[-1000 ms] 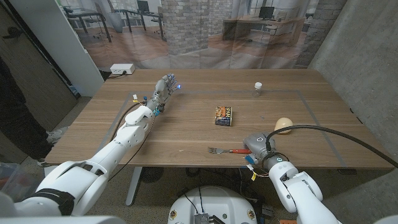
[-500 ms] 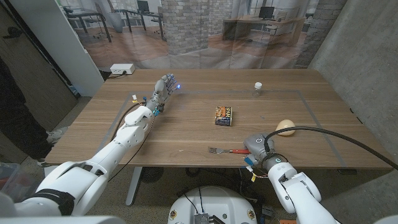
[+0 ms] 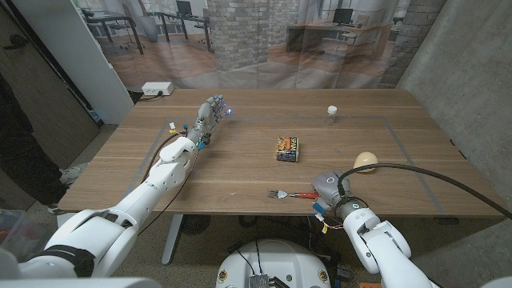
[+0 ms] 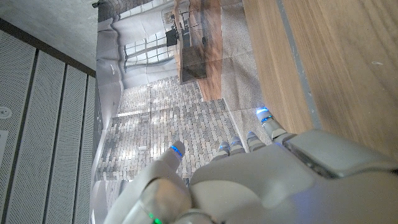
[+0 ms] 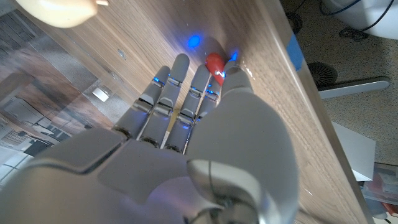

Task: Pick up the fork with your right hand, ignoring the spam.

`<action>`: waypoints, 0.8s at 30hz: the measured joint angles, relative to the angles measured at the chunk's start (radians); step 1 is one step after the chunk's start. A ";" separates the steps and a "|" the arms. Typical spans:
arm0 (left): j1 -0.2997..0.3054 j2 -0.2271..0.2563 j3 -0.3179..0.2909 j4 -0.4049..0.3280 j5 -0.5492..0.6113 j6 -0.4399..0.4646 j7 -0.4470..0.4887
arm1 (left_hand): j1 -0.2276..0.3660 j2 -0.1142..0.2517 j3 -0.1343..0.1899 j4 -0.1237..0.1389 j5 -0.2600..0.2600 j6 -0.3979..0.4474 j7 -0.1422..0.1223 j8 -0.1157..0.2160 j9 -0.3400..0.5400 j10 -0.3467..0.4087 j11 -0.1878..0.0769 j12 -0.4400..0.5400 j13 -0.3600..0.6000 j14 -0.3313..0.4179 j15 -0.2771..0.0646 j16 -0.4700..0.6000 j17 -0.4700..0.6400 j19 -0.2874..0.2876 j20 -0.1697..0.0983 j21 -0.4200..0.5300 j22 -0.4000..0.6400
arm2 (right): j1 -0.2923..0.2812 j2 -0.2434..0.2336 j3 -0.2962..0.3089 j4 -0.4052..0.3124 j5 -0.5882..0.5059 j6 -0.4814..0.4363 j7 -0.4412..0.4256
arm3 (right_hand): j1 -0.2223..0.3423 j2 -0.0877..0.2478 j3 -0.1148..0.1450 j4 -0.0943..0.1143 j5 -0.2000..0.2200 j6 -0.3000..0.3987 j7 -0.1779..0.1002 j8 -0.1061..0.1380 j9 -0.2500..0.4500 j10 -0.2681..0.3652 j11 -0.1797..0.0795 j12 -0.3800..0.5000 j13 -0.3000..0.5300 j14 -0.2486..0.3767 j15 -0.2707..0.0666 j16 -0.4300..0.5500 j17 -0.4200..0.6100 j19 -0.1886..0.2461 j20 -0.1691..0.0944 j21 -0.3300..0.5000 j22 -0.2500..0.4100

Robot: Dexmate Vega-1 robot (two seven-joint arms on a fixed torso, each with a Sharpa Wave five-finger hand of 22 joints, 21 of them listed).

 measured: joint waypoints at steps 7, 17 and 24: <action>0.002 0.001 -0.001 -0.002 -0.001 -0.001 0.001 | 0.000 0.000 0.000 0.000 0.000 0.000 0.000 0.000 0.000 0.000 0.000 0.000 0.000 0.000 0.000 0.000 0.000 0.000 0.000 0.000 0.000 | 0.000 -0.015 -0.002 0.018 0.027 0.000 -0.050 | 0.018 -0.018 0.025 -0.007 -0.005 0.038 0.038 0.000 0.000 0.028 0.027 0.028 0.011 0.049 -0.020 0.000 0.027 0.003 -0.003 0.014 0.001; 0.004 0.003 -0.002 -0.003 -0.002 -0.001 0.003 | 0.000 0.000 -0.004 -0.004 0.000 0.000 0.000 0.000 0.000 0.000 0.000 0.000 0.000 0.000 0.000 0.000 0.000 0.000 0.000 -0.004 0.000 | -0.007 -0.032 -0.004 0.031 0.066 -0.019 -0.136 | 0.019 -0.019 0.018 -0.001 -0.021 0.043 0.043 0.023 -0.007 0.030 0.026 0.042 0.024 0.065 -0.026 0.000 0.045 0.003 -0.003 0.023 0.005; 0.006 0.003 -0.002 -0.006 -0.002 -0.002 0.004 | 0.000 0.000 -0.004 -0.004 0.000 0.000 0.000 0.000 0.000 0.000 0.000 0.000 0.000 0.000 0.000 0.000 0.000 0.000 0.000 -0.004 0.000 | -0.015 -0.042 -0.005 0.030 0.085 -0.034 -0.185 | 0.023 -0.023 0.013 0.004 -0.028 0.045 0.045 0.023 -0.009 0.030 0.026 0.042 0.030 0.071 -0.029 -0.005 0.050 0.003 -0.003 0.031 0.010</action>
